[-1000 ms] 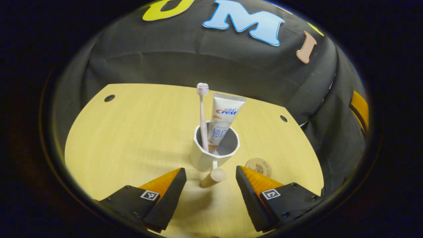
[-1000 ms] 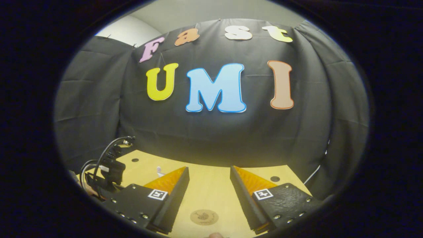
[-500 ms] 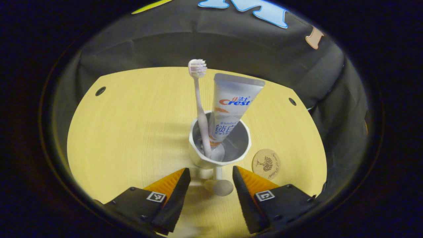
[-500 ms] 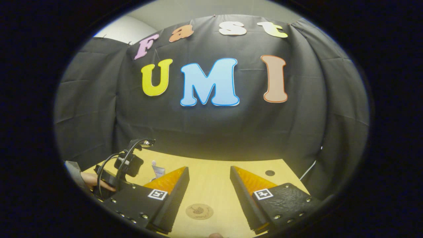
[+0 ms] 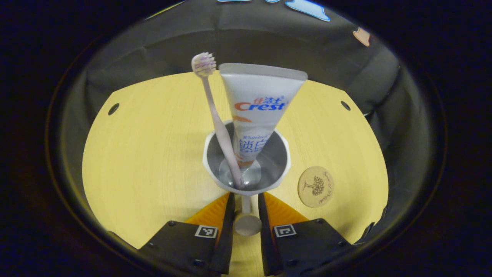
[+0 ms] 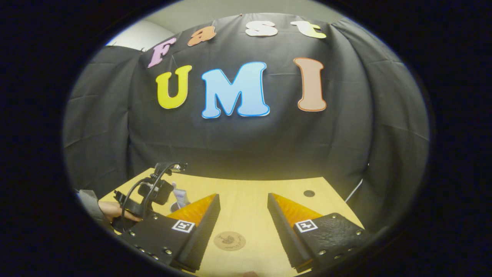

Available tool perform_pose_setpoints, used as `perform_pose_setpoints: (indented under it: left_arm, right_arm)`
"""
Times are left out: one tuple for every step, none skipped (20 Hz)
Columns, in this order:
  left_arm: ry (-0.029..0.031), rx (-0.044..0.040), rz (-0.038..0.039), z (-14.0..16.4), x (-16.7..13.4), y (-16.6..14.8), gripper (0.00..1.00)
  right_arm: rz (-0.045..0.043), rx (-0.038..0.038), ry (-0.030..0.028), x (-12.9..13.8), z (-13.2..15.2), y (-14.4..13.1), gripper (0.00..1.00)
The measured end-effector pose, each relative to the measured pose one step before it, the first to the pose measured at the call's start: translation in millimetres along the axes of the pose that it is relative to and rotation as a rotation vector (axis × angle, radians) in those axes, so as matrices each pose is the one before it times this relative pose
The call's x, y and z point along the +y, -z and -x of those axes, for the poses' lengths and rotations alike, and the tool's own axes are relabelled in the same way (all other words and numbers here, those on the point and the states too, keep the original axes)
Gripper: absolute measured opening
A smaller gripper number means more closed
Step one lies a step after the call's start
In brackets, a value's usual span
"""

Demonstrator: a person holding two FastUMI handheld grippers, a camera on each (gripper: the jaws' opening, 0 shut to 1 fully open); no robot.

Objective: Put the toothbrush and toothpaste on the desktop into the cup, then pick up the cup and place it on the coaster on the desktop.

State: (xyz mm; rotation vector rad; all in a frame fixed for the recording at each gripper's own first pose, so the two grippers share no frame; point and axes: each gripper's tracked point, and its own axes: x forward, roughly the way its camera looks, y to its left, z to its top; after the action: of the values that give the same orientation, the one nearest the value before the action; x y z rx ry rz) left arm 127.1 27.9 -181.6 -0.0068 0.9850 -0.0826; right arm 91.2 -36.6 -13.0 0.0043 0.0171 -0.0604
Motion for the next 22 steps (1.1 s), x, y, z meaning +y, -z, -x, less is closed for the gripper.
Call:
perform_pose_setpoints:
  left_arm:
    - [-0.01740, -0.01715, -0.01770, -2.22, 2.53, -3.90, 0.39]
    - [-0.00072, 0.00029, -0.00993, -0.72, 0.16, -1.33, 0.33]
    - [-0.00378, -0.01204, -0.00926, -0.14, -1.20, -0.70, 0.34]
    - [-0.00936, -0.01435, 0.00132, -0.24, 0.43, -0.05, 0.33]
    - [-0.00397, -0.00401, 0.00838, -0.21, -1.12, 0.07, 0.31]
    - [-0.00134, -0.00179, 0.00085, 1.18, -1.07, 0.54, 0.29]
    - [0.00711, -0.00207, 0.00800, -1.10, -2.29, 0.29, 0.30]
    - [0.00425, -0.00101, 0.00487, 1.61, -1.73, 0.17, 0.29]
    - [0.00181, -0.00333, -0.00170, 3.39, -0.63, -0.35, 0.29]
    - [-0.00290, -0.00437, -0.01092, 3.14, -0.83, 0.26, 0.30]
    - [-0.00304, -0.00536, -0.01375, 1.10, -3.90, 0.70, 0.30]
    - [0.00293, -0.00558, -0.00974, 1.82, -5.51, -0.21, 0.30]
    - [0.00816, -0.00368, -0.00810, 1.34, -7.90, 0.00, 0.31]
    - [0.01081, -0.00352, -0.00938, 1.32, -8.20, -0.81, 0.29]
    - [0.00927, -0.00548, -0.01225, 1.40, -8.02, -1.75, 0.29]
    - [0.00920, -0.00493, -0.01521, 0.97, -9.43, -1.22, 0.29]
    - [0.00812, -0.00267, -0.01516, 0.60, -8.43, -1.11, 0.29]
    - [0.01112, -0.00231, -0.01296, 0.77, -9.49, -1.13, 0.30]
    - [0.01286, 0.00069, -0.01099, -1.59, -10.12, 1.44, 0.29]
    - [0.01231, 0.00212, -0.00964, 0.56, -8.65, -0.11, 0.31]
    - [0.01071, 0.00218, -0.01034, -0.04, -9.79, 0.00, 0.31]
    - [0.00957, 0.00280, -0.01222, -1.16, -9.61, 0.47, 0.31]
  right_arm:
    - [-0.00295, 0.00217, 0.00067, -0.39, 1.57, 0.74, 0.80]
    - [-0.00443, 0.00136, -0.00027, -0.10, 0.83, 0.60, 0.80]
    - [-0.00432, -0.00137, -0.00056, 0.21, 1.77, 0.31, 0.80]
    - [-0.00167, -0.00207, 0.00109, -0.78, 1.79, 0.01, 0.80]
    - [0.00148, -0.00150, 0.00238, -1.44, 2.47, -0.54, 0.80]
    - [0.00190, -0.00237, 0.00333, -0.73, 1.36, 0.33, 0.82]
    - [0.00106, -0.00219, 0.00305, -1.91, 1.99, -0.01, 0.82]
    - [-0.00027, -0.00215, 0.00377, -2.50, 2.14, 0.16, 0.82]
    - [-0.00084, -0.00139, 0.00412, -2.44, 1.74, -0.13, 0.82]
    - [-0.00287, -0.00298, 0.00382, -2.41, 1.59, -0.15, 0.80]
    - [-0.00316, -0.00117, 0.00239, -2.17, 1.66, -0.47, 0.80]
    - [-0.00266, -0.00106, 0.00314, -1.42, 1.25, 0.38, 0.80]
    - [-0.00251, -0.00065, 0.00304, -2.11, 1.68, 0.49, 0.80]
    - [-0.00241, -0.00096, 0.00238, -1.35, 1.43, 0.08, 0.80]
    - [-0.00233, -0.00248, 0.00209, -1.85, 2.49, -0.73, 0.82]
    - [-0.00106, -0.00219, 0.00196, -1.46, 2.19, -0.66, 0.80]
    - [0.00079, -0.00319, 0.00348, -1.17, 2.10, -0.76, 0.80]
    - [0.00148, -0.00188, 0.00391, -2.88, 1.69, 0.10, 0.80]
    - [0.00047, 0.00010, 0.00248, -2.37, 2.50, -0.26, 0.80]
    - [-0.00115, -0.00075, 0.00281, -2.51, 0.70, 1.08, 0.80]
    - [-0.00163, 0.00050, 0.00457, -3.13, 1.96, 0.18, 0.80]
    - [-0.00342, -0.00046, 0.00416, -2.30, 0.78, 0.59, 0.80]
